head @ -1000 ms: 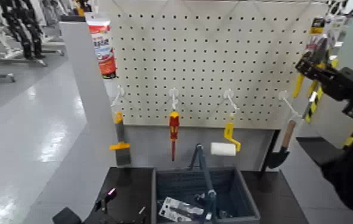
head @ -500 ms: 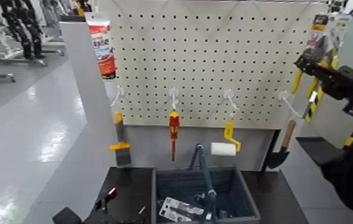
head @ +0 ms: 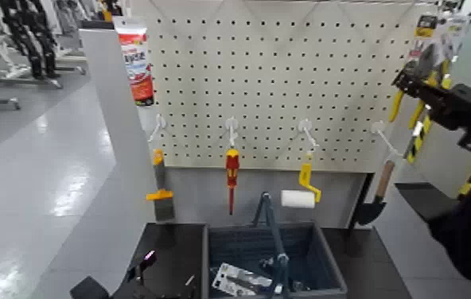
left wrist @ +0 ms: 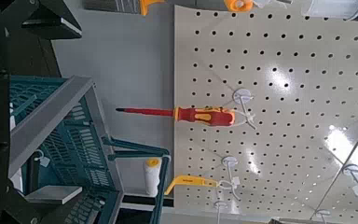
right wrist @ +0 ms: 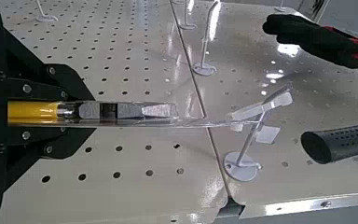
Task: Put the yellow pliers into the crate.
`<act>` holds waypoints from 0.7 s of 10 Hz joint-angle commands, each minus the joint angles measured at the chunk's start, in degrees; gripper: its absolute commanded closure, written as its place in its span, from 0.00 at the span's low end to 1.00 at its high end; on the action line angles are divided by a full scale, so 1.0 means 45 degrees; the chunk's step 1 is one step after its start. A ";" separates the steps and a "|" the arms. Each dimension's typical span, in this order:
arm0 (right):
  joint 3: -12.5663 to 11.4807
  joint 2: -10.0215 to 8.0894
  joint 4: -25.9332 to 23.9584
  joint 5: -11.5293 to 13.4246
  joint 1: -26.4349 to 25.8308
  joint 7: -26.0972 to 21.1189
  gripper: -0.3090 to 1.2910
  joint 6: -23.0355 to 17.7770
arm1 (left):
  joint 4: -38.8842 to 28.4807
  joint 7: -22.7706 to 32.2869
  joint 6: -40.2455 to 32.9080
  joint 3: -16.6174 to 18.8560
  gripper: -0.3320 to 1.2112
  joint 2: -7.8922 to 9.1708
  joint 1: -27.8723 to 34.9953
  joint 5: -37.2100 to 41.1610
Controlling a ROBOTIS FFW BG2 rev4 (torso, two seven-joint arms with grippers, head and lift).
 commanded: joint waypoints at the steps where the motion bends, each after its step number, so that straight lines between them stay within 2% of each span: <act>1: -0.0377 0.0197 -0.1512 0.0012 0.0542 -0.0152 0.89 0.0222 | -0.0011 -0.0001 -0.0009 0.0001 0.30 0.0000 0.0020 0.0000; 4: -0.0807 0.0588 -0.3856 0.0129 0.1538 -0.0542 0.89 0.0730 | 0.0008 -0.0001 0.0010 0.0001 0.30 0.0000 0.0020 0.0000; 7: -0.0495 0.1291 -0.4930 0.0149 0.2495 -0.1031 0.89 0.1004 | 0.0028 -0.0001 0.0030 0.0001 0.30 -0.0019 0.0000 0.0020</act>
